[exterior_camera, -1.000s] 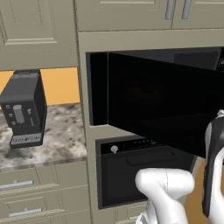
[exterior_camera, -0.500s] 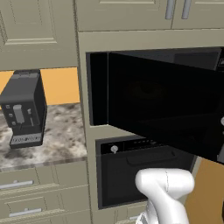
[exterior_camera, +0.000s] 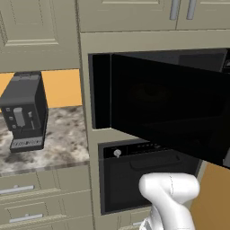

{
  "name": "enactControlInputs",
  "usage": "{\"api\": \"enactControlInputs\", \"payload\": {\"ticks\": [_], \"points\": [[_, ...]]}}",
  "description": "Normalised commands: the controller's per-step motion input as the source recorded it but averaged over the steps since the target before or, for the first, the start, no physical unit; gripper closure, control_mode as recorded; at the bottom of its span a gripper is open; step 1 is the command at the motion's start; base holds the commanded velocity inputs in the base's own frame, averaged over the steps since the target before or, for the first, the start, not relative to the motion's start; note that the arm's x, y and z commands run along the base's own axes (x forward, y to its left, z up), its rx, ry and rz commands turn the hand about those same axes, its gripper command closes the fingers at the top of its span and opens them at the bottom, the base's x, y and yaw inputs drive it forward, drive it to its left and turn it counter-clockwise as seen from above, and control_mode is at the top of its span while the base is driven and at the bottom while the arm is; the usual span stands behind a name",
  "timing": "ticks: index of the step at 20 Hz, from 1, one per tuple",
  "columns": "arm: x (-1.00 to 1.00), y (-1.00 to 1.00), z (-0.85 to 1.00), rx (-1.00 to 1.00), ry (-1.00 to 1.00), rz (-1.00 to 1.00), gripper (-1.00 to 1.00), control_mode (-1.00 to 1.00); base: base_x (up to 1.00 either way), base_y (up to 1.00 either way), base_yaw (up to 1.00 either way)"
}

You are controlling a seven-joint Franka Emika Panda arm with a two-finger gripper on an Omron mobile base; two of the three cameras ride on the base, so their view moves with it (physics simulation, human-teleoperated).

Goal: Retrieve the reheated potato from the microwave, then place the potato, cheese, and condiment on the cutting board.

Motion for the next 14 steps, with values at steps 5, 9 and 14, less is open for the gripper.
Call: {"api": "enactControlInputs", "payload": {"ticks": [5, 9, 14], "points": [[-0.3, -0.13, 0.14, 0.01, 0.0, -0.07, -1.0, -1.0, 0.0, 0.0, 0.0], [-0.07, -0.19, 0.05, 0.11, 0.05, -0.16, -1.0, -1.0, 0.0, 0.0, 0.0], [-0.01, -0.23, 0.05, 0.17, 0.09, -0.2, -1.0, -1.0, 0.0, 0.0, 0.0]]}}
